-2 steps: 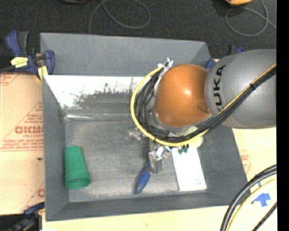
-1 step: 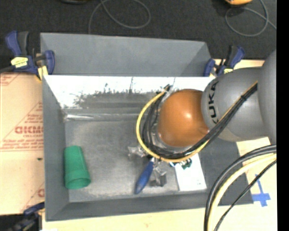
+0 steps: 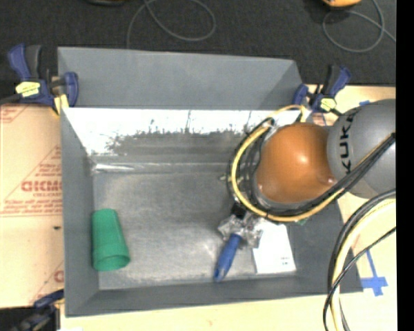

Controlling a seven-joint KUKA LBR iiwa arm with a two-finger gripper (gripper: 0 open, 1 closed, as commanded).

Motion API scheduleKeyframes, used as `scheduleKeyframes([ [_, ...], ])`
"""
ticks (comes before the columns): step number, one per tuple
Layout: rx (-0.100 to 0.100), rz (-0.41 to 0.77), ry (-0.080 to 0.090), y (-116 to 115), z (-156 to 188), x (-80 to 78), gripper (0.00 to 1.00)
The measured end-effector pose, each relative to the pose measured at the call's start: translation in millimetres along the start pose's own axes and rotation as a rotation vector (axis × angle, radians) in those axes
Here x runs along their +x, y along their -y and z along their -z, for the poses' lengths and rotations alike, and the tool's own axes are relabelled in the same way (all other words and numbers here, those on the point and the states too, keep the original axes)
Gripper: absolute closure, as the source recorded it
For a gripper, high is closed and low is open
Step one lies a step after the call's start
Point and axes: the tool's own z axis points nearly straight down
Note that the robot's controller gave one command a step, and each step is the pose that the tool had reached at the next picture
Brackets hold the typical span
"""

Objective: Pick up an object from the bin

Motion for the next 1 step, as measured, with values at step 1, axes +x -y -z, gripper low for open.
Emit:
scheduleKeyframes([
  [1,-0.001,0.000,0.000,-0.4,-0.1,-0.3,1.00],
])
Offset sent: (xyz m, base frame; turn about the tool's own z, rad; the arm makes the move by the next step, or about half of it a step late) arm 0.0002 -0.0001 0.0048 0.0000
